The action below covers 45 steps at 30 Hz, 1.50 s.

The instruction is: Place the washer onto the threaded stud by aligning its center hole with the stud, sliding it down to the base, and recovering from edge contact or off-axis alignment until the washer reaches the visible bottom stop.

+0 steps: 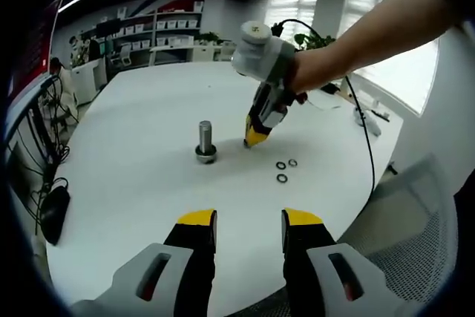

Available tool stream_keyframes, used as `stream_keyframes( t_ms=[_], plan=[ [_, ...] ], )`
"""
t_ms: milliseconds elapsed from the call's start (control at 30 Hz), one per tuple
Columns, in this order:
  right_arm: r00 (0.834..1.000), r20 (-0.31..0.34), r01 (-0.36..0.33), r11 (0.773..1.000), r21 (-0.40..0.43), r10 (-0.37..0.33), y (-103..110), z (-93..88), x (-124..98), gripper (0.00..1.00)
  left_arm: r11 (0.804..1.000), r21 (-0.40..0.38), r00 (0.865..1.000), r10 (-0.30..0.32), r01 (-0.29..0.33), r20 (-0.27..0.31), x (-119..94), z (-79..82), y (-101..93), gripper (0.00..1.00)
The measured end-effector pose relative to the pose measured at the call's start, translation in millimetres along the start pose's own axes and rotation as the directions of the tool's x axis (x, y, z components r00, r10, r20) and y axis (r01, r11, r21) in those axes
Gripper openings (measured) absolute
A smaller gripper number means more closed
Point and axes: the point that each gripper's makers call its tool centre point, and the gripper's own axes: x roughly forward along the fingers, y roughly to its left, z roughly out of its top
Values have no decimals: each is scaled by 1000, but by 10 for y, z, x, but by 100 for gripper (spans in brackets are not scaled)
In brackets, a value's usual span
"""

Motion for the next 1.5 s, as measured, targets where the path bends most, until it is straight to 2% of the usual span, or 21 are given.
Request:
stream_keyframes(
  t_ms=[467, 733, 967, 1133, 1267, 1400, 1500],
  plan=[
    [1000, 4, 11, 1000, 30, -11, -11, -109, -59, 20, 1000, -2, 1000, 4, -4, -2, 6, -5, 13, 33],
    [1000, -2, 26, 998, 56, -26, 19, -322, -176, 21, 1000, -13, 1000, 7, -7, 4, -3, 2, 31, 33],
    [999, -29, 23, 998, 60, -22, 119, -551, -251, 21, 1000, -8, 1000, 6, -6, 2, -4, 1, 23, 33],
    [1000, -26, 19, 998, 62, -18, 170, -622, -291, 22, 1000, -7, 1000, 5, -5, 3, -6, 4, 19, 33],
    [1000, -23, 1, 998, 55, 1, 290, -682, -294, 22, 1000, -8, 1000, 3, -3, 3, -8, 0, 18, 33],
    [998, -56, -18, 1000, 5, 19, 413, -775, -264, 24, 1000, -9, 1000, 0, 0, 5, -7, 2, 15, 33],
    [999, -39, -36, 999, 12, 37, 486, -770, -261, 25, 1000, -4, 1000, 2, -2, 3, -7, -3, 12, 33]
  ],
)
